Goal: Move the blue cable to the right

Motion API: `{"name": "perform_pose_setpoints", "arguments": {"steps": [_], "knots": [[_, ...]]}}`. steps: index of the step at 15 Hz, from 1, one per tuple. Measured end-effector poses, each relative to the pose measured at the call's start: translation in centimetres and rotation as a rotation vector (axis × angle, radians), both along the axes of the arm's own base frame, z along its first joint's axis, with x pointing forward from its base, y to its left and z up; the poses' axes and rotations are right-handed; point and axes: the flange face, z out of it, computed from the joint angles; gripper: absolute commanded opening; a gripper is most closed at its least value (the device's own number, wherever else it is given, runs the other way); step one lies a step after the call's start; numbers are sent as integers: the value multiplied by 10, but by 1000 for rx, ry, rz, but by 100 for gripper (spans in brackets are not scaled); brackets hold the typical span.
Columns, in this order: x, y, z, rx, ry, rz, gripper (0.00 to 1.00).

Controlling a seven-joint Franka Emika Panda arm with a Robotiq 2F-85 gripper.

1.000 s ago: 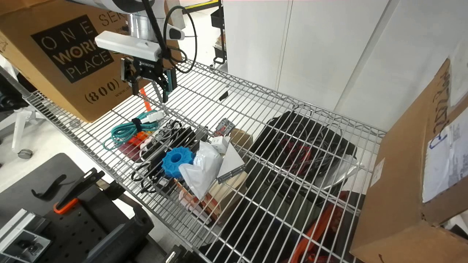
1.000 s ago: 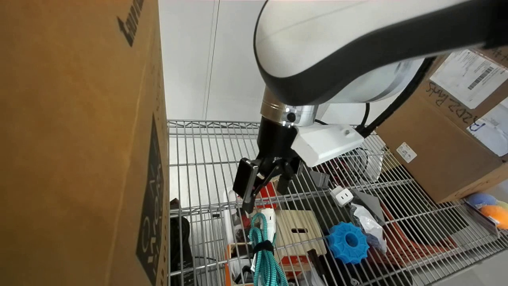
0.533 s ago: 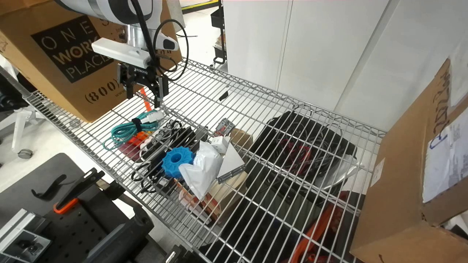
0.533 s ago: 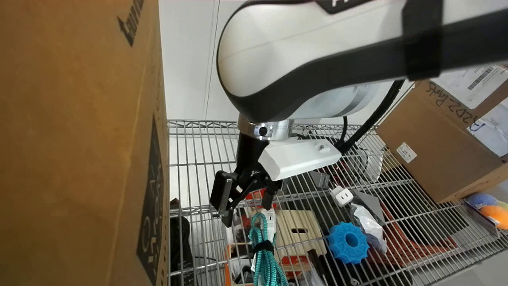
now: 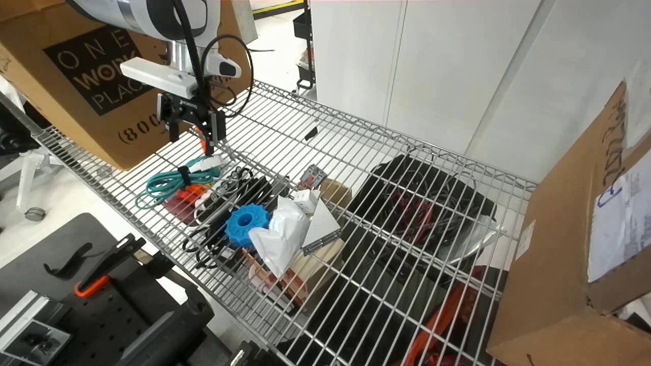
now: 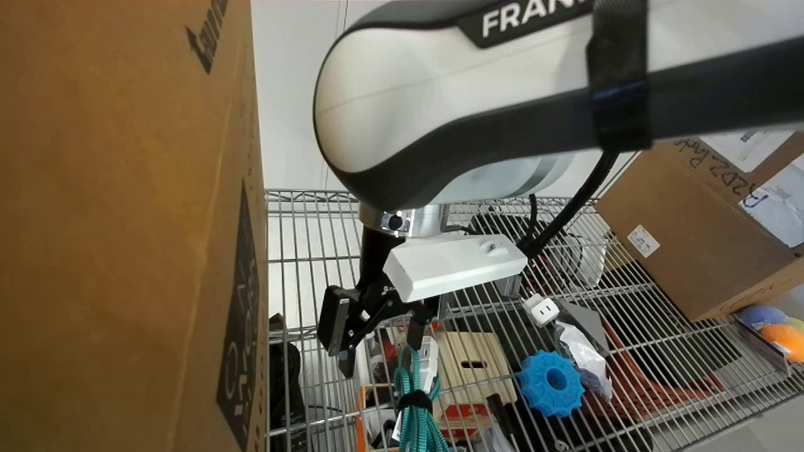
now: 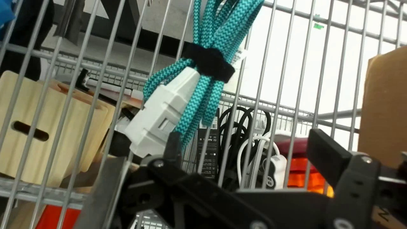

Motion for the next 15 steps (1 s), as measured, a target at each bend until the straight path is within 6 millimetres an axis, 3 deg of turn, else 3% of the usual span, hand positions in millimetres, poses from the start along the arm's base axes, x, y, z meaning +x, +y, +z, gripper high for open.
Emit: {"name": "perform_pose_setpoints", "arguments": {"steps": [9, 15], "knots": [[-23, 8, -2, -72, 121, -109, 100], [-36, 7, 12, -107, 131, -161, 100]]}}
